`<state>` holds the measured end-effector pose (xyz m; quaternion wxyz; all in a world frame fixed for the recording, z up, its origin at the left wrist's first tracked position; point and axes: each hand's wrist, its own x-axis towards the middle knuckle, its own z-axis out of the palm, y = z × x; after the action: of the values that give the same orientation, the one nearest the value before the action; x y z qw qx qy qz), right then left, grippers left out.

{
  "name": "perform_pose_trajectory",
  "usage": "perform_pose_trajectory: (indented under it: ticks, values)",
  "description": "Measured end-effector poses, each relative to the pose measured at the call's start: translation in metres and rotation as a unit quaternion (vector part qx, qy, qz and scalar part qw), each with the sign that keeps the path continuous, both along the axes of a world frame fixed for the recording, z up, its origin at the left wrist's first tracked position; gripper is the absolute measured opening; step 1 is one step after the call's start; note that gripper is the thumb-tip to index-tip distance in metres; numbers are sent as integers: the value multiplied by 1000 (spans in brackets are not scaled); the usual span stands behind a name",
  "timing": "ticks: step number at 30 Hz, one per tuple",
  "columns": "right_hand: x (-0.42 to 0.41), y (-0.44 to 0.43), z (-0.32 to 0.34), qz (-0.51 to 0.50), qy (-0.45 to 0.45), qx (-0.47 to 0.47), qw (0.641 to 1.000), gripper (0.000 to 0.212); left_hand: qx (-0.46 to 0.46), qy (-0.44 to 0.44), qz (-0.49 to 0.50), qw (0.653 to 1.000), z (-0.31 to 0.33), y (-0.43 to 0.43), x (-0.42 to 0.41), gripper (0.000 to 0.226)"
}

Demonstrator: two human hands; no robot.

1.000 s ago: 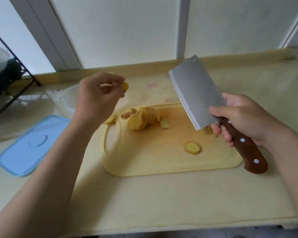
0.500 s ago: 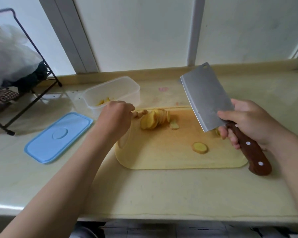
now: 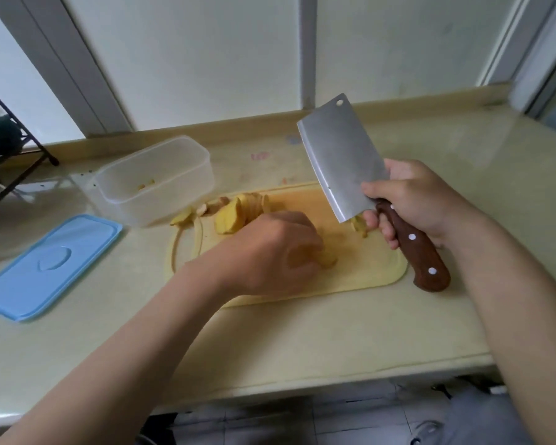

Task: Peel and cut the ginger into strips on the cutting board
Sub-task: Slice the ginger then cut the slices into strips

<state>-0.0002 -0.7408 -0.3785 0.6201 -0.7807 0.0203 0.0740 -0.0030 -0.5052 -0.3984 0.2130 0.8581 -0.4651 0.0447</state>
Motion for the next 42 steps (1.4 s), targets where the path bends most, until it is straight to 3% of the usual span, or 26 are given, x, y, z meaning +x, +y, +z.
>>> perform_pose_trajectory:
  ticks: [5,10,16,27,28,30,32,34,42]
  values:
    - [-6,-4,2,-7,12,-34,999,20,-17,-12,5,1000,-12,-8,0,13]
    - [-20,-8,16,-8,32,-141,989,19,-25,-59,14,998,-18,-18,8,14]
    - [-43,0,20,34,68,-256,964,17,-15,-78,-52,995,-18,-20,20,17]
    - [-56,14,25,34,36,-435,899,3,-22,-88,-100,991,-33,-3,18,30]
    - [-58,13,23,33,11,-443,896,7,-21,-87,-98,991,-34,-3,18,30]
    - [-60,10,21,40,-26,-453,890,36,-16,-99,-99,990,-34,-3,18,30]
    - [-61,9,22,53,-28,-448,892,64,-7,-116,-99,988,-35,-3,19,31]
    - [-62,11,25,68,-20,-444,893,80,2,-117,-99,988,-35,-2,19,31]
    - [-66,15,27,83,-56,-437,894,92,19,-128,-99,987,-34,-1,18,34]
